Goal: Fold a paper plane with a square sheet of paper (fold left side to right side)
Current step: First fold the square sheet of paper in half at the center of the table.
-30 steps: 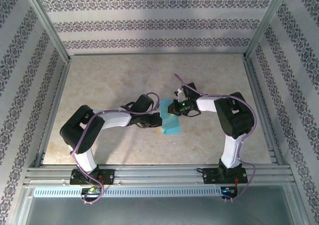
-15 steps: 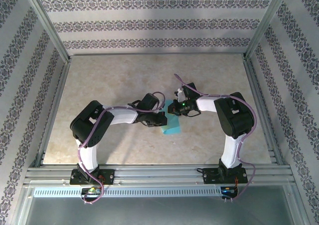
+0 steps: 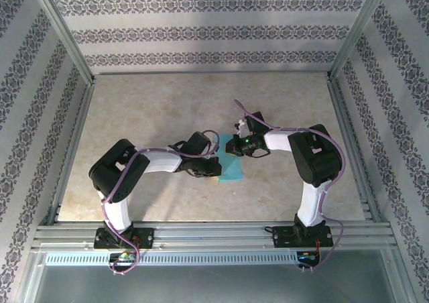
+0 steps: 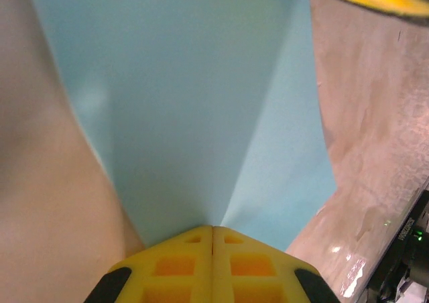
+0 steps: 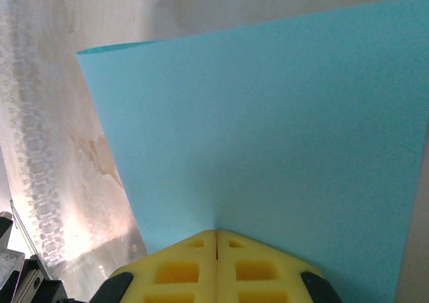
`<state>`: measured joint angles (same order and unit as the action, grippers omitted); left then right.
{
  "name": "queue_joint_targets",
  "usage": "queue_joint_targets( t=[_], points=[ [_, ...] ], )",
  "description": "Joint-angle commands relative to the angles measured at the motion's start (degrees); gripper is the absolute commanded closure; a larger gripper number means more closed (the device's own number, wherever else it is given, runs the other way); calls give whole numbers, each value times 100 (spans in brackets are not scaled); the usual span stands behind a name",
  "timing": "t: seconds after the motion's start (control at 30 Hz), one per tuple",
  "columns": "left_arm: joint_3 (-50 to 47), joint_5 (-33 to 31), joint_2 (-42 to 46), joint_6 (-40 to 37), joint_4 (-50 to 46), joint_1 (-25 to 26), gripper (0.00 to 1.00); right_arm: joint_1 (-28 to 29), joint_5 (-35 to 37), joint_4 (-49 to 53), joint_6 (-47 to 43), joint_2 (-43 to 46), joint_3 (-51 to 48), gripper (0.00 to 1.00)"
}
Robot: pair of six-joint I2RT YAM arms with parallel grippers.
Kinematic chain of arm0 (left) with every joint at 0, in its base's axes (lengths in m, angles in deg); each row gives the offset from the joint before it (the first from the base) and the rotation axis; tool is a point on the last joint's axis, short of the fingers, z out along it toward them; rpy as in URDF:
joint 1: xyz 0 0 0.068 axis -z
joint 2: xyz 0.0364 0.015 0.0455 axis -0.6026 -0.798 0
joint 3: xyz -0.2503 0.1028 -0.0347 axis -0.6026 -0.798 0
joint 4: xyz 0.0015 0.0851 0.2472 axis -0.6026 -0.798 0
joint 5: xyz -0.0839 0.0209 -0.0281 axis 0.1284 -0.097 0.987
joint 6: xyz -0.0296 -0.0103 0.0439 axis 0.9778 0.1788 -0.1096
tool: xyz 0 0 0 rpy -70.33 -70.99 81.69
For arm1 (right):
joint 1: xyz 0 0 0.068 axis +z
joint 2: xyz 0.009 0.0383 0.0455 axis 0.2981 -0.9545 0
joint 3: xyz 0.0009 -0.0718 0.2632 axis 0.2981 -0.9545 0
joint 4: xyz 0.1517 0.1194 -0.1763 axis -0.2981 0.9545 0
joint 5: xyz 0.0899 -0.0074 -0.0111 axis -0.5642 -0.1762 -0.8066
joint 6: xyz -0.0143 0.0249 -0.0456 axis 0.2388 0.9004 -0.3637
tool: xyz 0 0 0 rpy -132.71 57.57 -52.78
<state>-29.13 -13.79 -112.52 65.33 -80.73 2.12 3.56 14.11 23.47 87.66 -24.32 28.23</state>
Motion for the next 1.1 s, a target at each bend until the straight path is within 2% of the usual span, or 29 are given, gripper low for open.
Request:
queue_joint_targets(
  t=[0.0, 0.47, 0.67, 0.9, 1.07],
  points=[
    [-289, 120, 144, -76, -623, 169, 100, 28, 495, 382, -159, -149, -246, 100],
    [-851, 61, 493, -49, -866, 354, 100, 33, 469, 379, -171, -167, -248, 100],
    [-723, -12, 696, -46, -888, 332, 100, 63, 436, 376, -201, -150, -244, 100],
    [-149, 201, 1110, -200, -910, -179, 100, 80, 390, 319, -217, -68, -249, 100],
    [423, 175, 733, -542, -1023, -436, 100, 98, 407, 307, -212, -17, -249, 100]
  ],
)
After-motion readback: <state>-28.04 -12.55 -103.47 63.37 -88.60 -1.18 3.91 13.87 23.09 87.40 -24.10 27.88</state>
